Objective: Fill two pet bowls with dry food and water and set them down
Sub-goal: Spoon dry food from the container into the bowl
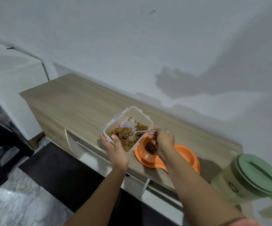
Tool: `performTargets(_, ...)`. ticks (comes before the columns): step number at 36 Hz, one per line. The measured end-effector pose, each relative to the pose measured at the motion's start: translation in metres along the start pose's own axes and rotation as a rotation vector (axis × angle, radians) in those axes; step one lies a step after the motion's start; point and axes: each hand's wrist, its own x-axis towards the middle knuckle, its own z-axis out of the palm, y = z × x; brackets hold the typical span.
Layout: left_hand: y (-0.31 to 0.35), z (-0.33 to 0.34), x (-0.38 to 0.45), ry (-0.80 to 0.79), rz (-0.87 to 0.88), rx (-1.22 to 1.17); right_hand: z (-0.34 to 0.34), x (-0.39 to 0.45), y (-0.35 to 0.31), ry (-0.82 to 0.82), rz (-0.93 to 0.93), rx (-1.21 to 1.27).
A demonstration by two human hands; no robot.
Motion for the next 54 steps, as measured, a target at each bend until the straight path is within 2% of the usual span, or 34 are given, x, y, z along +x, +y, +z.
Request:
performTargets(11,-0.006,0.002,0.002,0.015,-0.037,-0.058,-0.008,0.004,-0.005,0.033,0.017,0.054)
performTargets(19,-0.014,-0.001,0.018,0.082,-0.047,-0.098,-0.028,0.01,-0.015,0.091,-0.04,0.144)
performTargets(26,-0.013,-0.001,0.023,0.13,-0.053,-0.059,-0.062,0.02,-0.017,0.23,-0.079,0.108)
performTargets(29,-0.013,0.0,0.026,0.147,-0.057,-0.031,-0.071,0.019,-0.013,0.304,-0.108,0.017)
performTargets(33,-0.017,0.001,0.031,0.148,-0.053,-0.046,-0.074,0.022,0.004,0.303,-0.267,-0.294)
performTargets(36,-0.016,0.002,0.031,0.131,-0.046,-0.055,-0.073,0.02,0.018,0.174,-0.441,-0.581)
performTargets(39,-0.016,0.003,0.031,0.125,-0.054,-0.051,-0.07,0.013,0.022,0.07,-0.598,-0.731)
performTargets(43,-0.014,0.002,0.031,0.113,-0.053,-0.041,-0.063,0.009,0.011,0.187,-0.839,-0.662)
performTargets(46,-0.012,-0.001,0.03,0.101,-0.049,-0.032,-0.048,0.004,-0.005,0.199,-1.055,-0.569)
performTargets(49,-0.008,-0.004,0.028,0.093,-0.051,-0.034,-0.031,-0.003,-0.016,0.126,-1.242,-0.567)
performTargets(54,0.003,-0.009,0.019,0.037,-0.081,-0.076,-0.002,-0.001,0.002,-0.049,-1.425,-0.798)
